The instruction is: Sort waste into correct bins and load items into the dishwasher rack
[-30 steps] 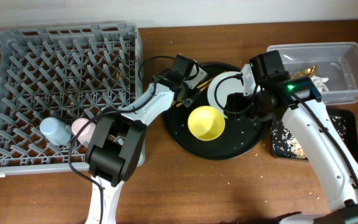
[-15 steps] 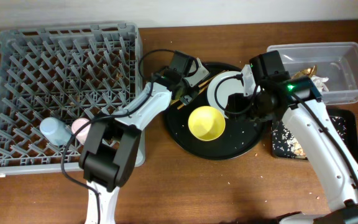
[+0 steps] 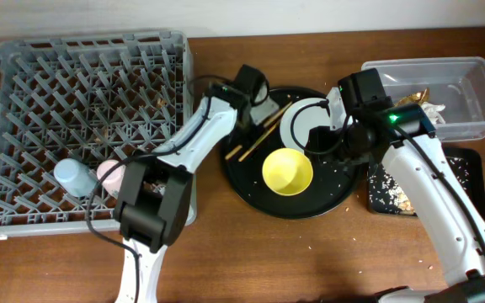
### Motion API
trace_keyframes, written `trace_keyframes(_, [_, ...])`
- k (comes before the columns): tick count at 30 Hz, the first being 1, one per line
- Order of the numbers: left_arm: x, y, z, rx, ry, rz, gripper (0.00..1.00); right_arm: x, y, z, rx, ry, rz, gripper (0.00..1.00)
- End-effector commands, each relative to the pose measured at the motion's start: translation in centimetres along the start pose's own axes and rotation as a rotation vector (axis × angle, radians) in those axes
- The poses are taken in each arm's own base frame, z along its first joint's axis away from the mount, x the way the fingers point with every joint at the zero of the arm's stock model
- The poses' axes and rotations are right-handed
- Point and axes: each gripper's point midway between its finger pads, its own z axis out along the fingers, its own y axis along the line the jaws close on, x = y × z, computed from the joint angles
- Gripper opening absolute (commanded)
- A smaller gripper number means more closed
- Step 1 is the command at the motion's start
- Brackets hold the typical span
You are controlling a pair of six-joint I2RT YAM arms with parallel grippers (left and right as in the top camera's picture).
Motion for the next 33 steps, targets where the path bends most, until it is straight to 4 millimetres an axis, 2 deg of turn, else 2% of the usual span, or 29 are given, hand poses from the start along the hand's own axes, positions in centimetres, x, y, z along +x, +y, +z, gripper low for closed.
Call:
trace_keyframes(1, [-3.2,0.9,-8.8,-0.037,-0.150,-0.181,0.00,-0.4,-0.2,0.0,0.006,-0.005,0.009,0.55])
trace_keyframes(3, [-1.6,2.1,-12.2,-0.051,-0.154,-0.349,0.00,-0.4,-0.2,0.0,0.006,-0.006,0.009,0.55])
trace_keyframes(4, [2.1,6.1,-14.3,-0.181,-0.101,-0.622,0.00,-0.4,-0.2,0.0,0.006,-0.005,0.009,0.55])
trace_keyframes(5, [3.9,8.3,-14.9,-0.239,-0.083,-0.730,0.00,-0.4,-0.2,0.0,0.006,-0.006,0.009,0.55])
trace_keyframes(8, [7.6,13.1,-14.8,-0.329,-0.054,-0.877,0.00,-0.4,-0.2,0.0,0.006,-0.007,0.009,0.56])
trace_keyframes(9, [8.0,13.8,-14.6,-0.334,-0.056,-0.891,0.01,-0.4,-0.2,0.0,0.006,-0.007,0.009,0.56])
trace_keyframes(10, [8.3,14.1,-13.7,-0.336,-0.060,-0.897,0.02,-0.4,-0.2,0.0,0.005,-0.009,0.008,0.56])
trace_keyframes(11, [8.9,13.7,-11.8,-0.329,-0.039,-0.879,0.05,-0.4,-0.2,0.0,0.005,-0.009,0.008,0.56])
trace_keyframes(13, [10.5,13.3,-8.5,-0.336,-0.009,-0.870,0.06,-0.4,-0.2,0.0,0.005,-0.007,0.009,0.56])
trace_keyframes(14, [10.7,13.3,-8.2,-0.334,-0.005,-0.871,0.06,-0.4,-0.2,0.0,0.005,-0.007,0.009,0.56])
trace_keyframes(15, [10.5,13.3,-8.7,-0.335,-0.014,-0.870,0.06,-0.4,-0.2,0.0,0.006,-0.006,0.009,0.56])
trace_keyframes(17, [8.9,12.7,-11.9,-0.307,-0.065,-0.855,0.22,-0.4,-0.2,0.0,0.006,-0.007,0.009,0.56])
trace_keyframes(18, [7.5,11.9,-13.4,-0.267,-0.104,-0.825,0.38,-0.4,-0.2,0.0,0.006,-0.007,0.009,0.56])
trace_keyframes(19, [5.5,10.3,-15.3,-0.206,-0.169,-0.771,0.45,-0.4,-0.2,0.0,0.006,-0.008,0.008,0.56])
trace_keyframes(20, [4.5,9.0,-15.7,-0.181,-0.192,-0.739,0.48,-0.4,-0.2,0.0,0.006,-0.008,0.008,0.56])
trace_keyframes(21, [3.3,7.3,-15.3,-0.154,-0.192,-0.656,0.46,-0.4,-0.2,0.0,0.006,-0.008,0.009,0.56])
trace_keyframes(23, [0.6,3.8,-12.9,-0.132,-0.182,-0.393,0.37,-0.5,-0.2,0.0,0.005,-0.013,0.007,0.57])
trace_keyframes(24, [-0.3,2.6,-11.6,-0.125,-0.174,-0.301,0.36,-0.6,-0.1,0.0,0.004,-0.016,0.006,0.57])
trace_keyframes(25, [-1.5,0.8,-8.3,-0.111,-0.153,-0.171,0.37,-0.6,-0.1,0.0,0.004,-0.015,0.007,0.57])
trace_keyframes(26, [-2.0,0.2,-5.9,-0.100,-0.135,-0.154,0.37,-0.6,-0.2,0.0,0.004,-0.016,0.007,0.57])
trace_keyframes(27, [-2.1,-0.3,-3.2,-0.090,-0.113,-0.141,0.37,-0.6,-0.1,0.0,0.004,-0.016,0.006,0.57])
trace_keyframes(28, [-2.0,-0.5,-1.8,-0.084,-0.099,-0.136,0.37,-0.6,-0.1,0.0,0.004,-0.016,0.006,0.57])
trace_keyframes(29, [-1.7,-1.4,0.8,-0.056,-0.067,-0.126,0.37,-0.7,-0.1,0.0,0.003,-0.021,0.005,0.57])
trace_keyframes(31, [-0.8,-1.7,3.6,-0.053,-0.021,-0.120,0.37,-0.9,-0.1,-0.1,0.001,-0.027,0.004,0.57])
trace_keyframes(33, [0.1,-1.7,5.2,-0.049,0.015,-0.123,0.33,-0.9,-0.1,-0.1,0.001,-0.026,0.004,0.57])
